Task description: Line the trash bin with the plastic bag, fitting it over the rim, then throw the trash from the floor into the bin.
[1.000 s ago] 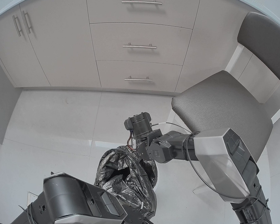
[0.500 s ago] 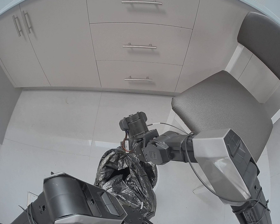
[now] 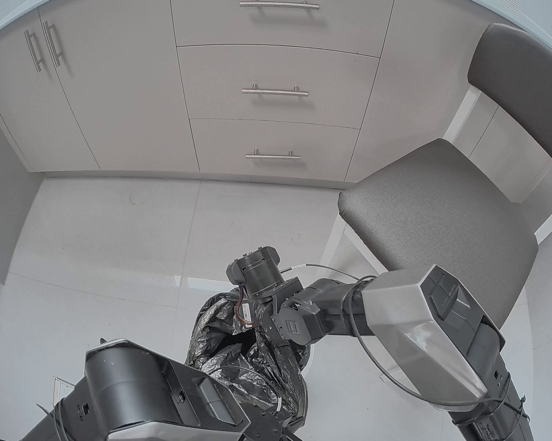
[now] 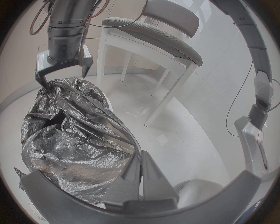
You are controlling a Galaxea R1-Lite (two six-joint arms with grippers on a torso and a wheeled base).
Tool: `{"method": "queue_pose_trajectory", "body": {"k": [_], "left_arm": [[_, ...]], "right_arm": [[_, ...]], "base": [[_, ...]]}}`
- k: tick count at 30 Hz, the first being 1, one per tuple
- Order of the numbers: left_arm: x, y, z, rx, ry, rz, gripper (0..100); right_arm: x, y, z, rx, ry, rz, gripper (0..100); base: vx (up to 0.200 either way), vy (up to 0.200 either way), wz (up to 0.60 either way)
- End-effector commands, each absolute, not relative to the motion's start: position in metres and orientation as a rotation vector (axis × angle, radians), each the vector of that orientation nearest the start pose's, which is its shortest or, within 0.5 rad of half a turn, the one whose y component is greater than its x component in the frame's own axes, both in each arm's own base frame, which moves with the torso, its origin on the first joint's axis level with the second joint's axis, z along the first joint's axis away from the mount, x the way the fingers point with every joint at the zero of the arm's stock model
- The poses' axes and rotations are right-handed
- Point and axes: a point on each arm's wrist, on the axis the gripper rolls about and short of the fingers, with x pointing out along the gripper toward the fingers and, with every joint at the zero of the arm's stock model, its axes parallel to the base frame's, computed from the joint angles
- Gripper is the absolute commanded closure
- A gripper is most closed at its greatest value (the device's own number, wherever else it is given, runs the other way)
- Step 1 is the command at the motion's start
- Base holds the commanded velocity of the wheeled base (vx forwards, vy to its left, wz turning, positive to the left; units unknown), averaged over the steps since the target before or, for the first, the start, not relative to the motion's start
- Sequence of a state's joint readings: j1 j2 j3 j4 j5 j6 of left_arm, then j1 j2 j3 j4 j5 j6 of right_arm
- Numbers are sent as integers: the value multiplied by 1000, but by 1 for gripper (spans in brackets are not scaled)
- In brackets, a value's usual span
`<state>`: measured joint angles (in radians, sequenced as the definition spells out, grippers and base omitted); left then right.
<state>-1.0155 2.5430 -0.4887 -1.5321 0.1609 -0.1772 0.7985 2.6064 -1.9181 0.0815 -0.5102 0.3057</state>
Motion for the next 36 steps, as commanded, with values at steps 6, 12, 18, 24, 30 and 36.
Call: {"method": "queue_pose_trajectory", "body": {"k": [6,12,18,24,30,36], "left_arm": [[173,-272,-72,134,519,-787,100],[173,-271,-73,136,520,-784,100],[174,-272,-73,137,515,-766,100],[174,-271,-74,138,517,-766,100],[174,-271,-74,139,516,-764,100],[174,-271,-74,140,516,-765,100]], "right_arm": [[356,352,28,-232,644,108,0],[368,344,27,-268,607,28,0],[376,341,30,-266,578,-23,0],[385,338,27,-275,540,-103,0],[392,334,31,-262,528,-120,0],[400,325,28,-264,535,-141,0]], "base": [[0,0,0],[0,0,0],[0,0,0],[0,0,0],[0,0,0],[0,0,0]]}}
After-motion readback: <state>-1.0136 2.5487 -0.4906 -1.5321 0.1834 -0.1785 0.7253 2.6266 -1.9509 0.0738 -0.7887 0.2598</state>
